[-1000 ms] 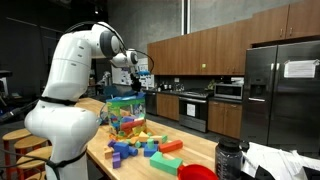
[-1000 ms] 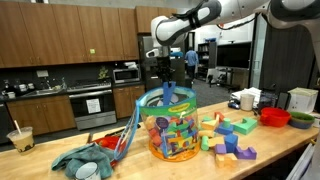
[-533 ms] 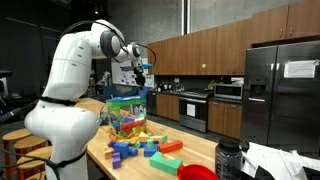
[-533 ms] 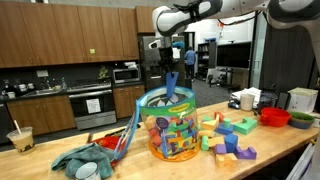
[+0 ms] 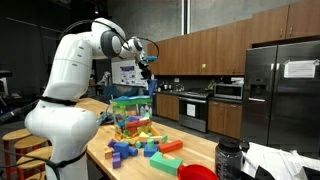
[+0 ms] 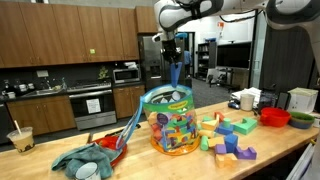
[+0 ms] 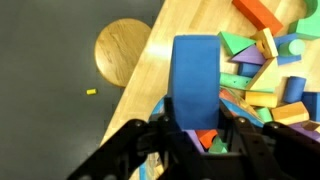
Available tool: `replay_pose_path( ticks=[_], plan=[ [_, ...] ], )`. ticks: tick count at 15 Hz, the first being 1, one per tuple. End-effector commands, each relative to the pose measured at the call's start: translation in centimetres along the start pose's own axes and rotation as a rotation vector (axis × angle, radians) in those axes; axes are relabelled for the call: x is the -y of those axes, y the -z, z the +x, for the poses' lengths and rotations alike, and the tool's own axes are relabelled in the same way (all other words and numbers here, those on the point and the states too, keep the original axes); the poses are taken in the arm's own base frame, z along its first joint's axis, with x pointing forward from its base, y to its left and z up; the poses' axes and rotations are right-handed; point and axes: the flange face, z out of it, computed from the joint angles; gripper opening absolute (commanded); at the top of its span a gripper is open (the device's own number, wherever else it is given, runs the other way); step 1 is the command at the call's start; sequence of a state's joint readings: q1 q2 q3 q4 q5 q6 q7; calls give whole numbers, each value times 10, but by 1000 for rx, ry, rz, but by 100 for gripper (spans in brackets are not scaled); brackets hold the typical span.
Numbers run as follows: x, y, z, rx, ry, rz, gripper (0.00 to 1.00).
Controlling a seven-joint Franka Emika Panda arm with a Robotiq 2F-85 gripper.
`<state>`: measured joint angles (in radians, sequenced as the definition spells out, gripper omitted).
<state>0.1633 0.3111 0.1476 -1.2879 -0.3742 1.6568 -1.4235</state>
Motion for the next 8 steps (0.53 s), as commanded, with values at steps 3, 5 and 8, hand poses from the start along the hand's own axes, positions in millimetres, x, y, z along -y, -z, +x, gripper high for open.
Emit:
replay_pose_path(
  ticks=[3,5,8],
  plan=[
    [4,28,-41,113,-51,-48,16],
    [6,40,-48,132,-62,-66,16],
    [10,59,-55,158,-73,-93,16]
  ],
)
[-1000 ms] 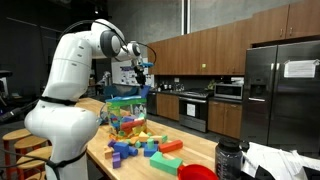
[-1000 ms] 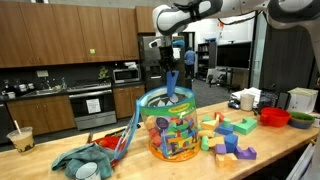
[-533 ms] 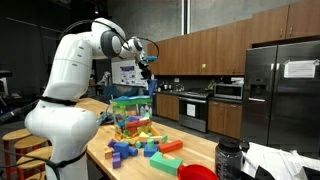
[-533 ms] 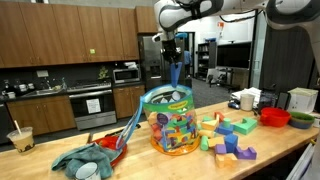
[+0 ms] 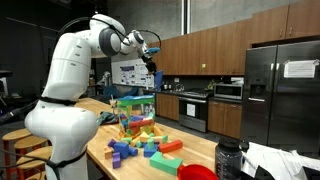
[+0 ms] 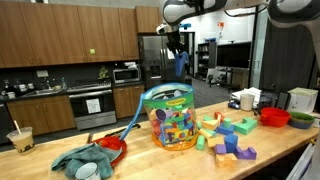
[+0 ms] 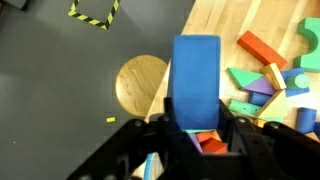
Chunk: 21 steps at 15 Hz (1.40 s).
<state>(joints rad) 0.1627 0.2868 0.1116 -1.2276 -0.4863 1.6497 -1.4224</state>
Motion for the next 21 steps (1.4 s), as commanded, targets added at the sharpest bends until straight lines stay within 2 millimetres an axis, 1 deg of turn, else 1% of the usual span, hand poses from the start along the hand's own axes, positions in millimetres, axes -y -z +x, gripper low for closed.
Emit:
replay_pose_path(
  ticks=[1,3,5,7,8,9,11,13,15,17,19,21],
  plan=[
    [8,23,-17,48,-29,-23,16],
    [13,20,-24,109,-72,-47,16],
    [26,4,-30,237,-99,-66,16],
    [43,-16,-24,343,-144,-34,16],
    [54,-27,-16,367,-174,-1,16],
    [69,-37,-4,370,-201,57,16],
    [101,-61,24,347,-238,169,16],
    [131,-79,55,302,-257,274,16],
    [157,-91,83,240,-269,368,16],
    [177,-98,105,177,-285,438,16],
    [193,-102,120,117,-304,495,16],
    [206,-104,130,46,-321,554,16]
  ],
)
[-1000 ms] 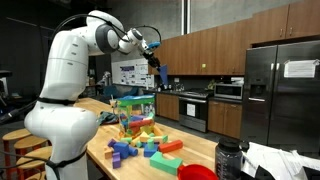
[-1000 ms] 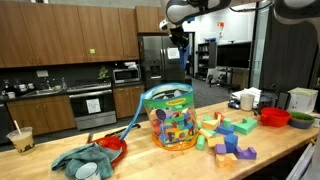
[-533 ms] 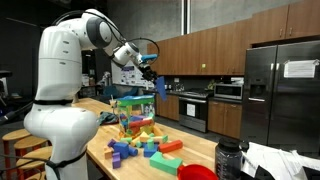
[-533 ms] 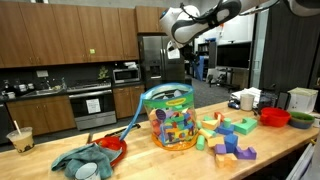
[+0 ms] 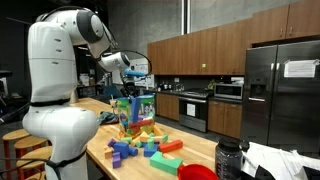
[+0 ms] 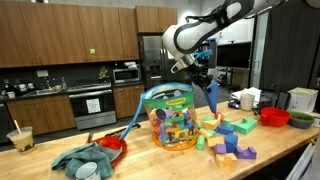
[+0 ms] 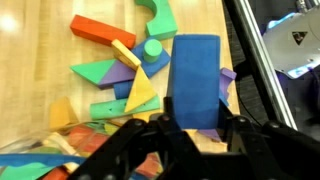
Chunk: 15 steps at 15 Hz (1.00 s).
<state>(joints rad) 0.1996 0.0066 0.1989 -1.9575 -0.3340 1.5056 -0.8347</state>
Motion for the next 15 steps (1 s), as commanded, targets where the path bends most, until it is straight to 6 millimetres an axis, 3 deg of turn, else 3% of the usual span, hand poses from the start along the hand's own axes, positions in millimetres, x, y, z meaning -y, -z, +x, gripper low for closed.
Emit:
replay_pose_path(
  ticks=[1,8,12,15],
  plan=[
    [27,-9,-1,-114,-14,97,16],
    [62,-18,33,-371,-23,321,16],
    [72,-41,41,-322,-48,264,16],
    [74,-52,34,-239,-44,195,16]
  ],
)
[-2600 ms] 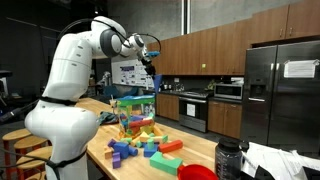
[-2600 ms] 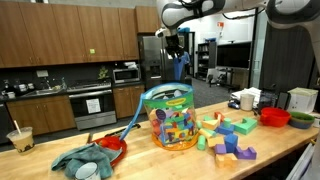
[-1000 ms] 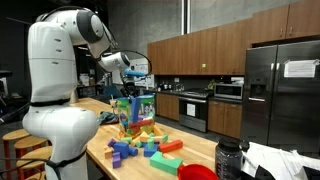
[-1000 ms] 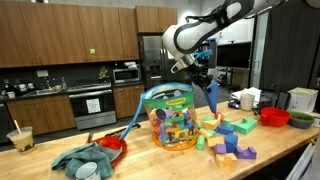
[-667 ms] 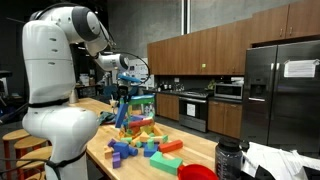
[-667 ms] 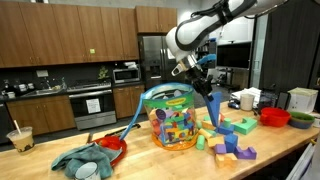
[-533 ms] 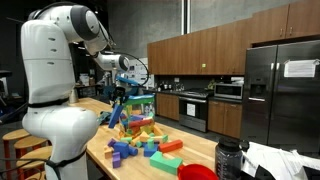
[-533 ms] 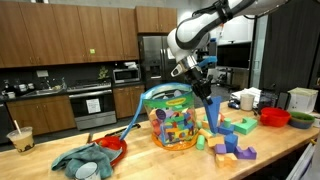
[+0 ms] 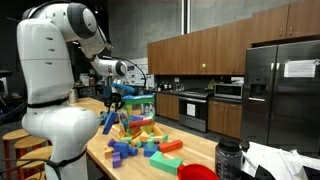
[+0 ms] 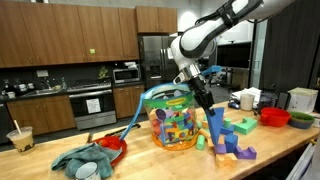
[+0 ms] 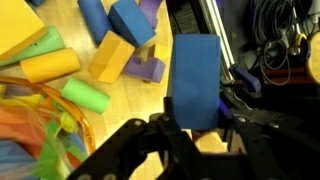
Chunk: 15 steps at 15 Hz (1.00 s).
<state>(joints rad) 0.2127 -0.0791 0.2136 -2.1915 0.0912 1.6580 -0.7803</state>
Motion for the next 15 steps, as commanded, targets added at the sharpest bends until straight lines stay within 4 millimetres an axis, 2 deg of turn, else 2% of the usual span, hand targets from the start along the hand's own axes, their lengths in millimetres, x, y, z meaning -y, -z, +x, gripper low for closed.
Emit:
replay_pose_path(
  ticks=[1,5,13,14,15],
  plan=[
    [7,-5,-20,72,-15,-100,16],
    [6,-7,-34,136,-22,-176,16],
    [3,-11,-44,164,-59,-269,16],
    [2,-11,-44,169,-66,-284,56],
    [0,-11,-45,175,-67,-301,66]
  ],
)
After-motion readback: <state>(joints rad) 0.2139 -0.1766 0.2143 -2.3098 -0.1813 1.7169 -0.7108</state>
